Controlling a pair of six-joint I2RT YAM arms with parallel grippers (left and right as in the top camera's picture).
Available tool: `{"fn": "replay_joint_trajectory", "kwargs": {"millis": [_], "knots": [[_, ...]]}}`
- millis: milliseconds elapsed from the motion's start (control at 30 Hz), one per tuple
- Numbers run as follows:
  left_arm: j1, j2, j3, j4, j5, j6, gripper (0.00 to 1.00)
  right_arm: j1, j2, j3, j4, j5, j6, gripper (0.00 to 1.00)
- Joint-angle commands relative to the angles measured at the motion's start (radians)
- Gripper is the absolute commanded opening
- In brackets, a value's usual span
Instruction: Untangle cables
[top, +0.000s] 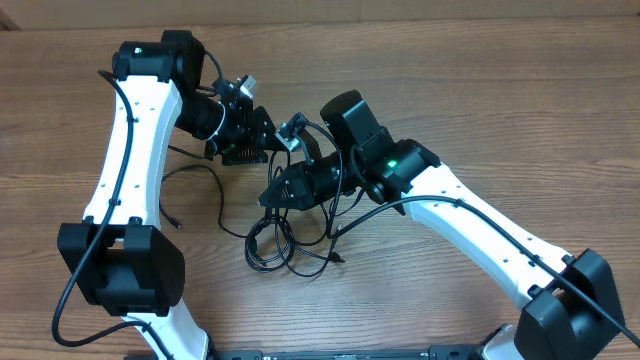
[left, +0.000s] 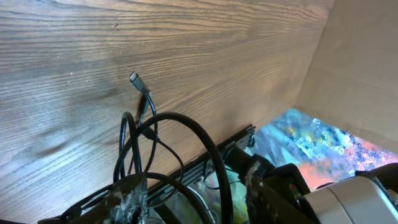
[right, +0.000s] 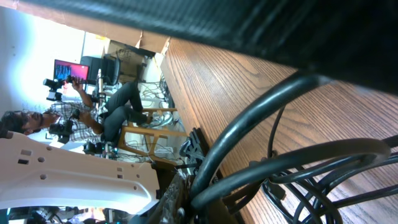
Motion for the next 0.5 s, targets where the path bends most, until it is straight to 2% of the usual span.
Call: {"fn": "replay_joint_trajectory", "kwargs": {"millis": [0,133,200,267,300,400,467], "knots": [[0.010,-0.013,-0.005,-0.002,-0.015,0.000,0.33,-0.001,-0.023,0.023,0.009,-0.031,-0.015,0.04],[0.010,-0.013,-0.005,-0.001,-0.015,0.000,0.19,-0.002,-0.023,0.023,0.014,-0.031,0.015,0.04],[0.010,-0.013,-0.005,0.001,-0.015,0.000,0.04,-0.002,-0.023,0.023,0.010,-0.029,0.014,0.04],[0.010,-0.013,-0.005,0.017,-0.039,-0.018,0.04,-0.002,-0.023,0.023,0.003,0.007,0.015,0.04],[0.011,-0.013,-0.005,0.028,-0.083,-0.068,0.04,-0.003,-0.023,0.023,-0.005,0.032,0.020,0.04],[0.011,-0.013,-0.005,0.040,-0.262,-0.225,0.04,-0.015,-0.023,0.023,-0.069,0.225,0.147,0.04],[0.011,-0.013,-0.005,0.040,-0.368,-0.273,0.04,-0.023,-0.023,0.023,-0.126,0.351,0.217,0.04]]}}
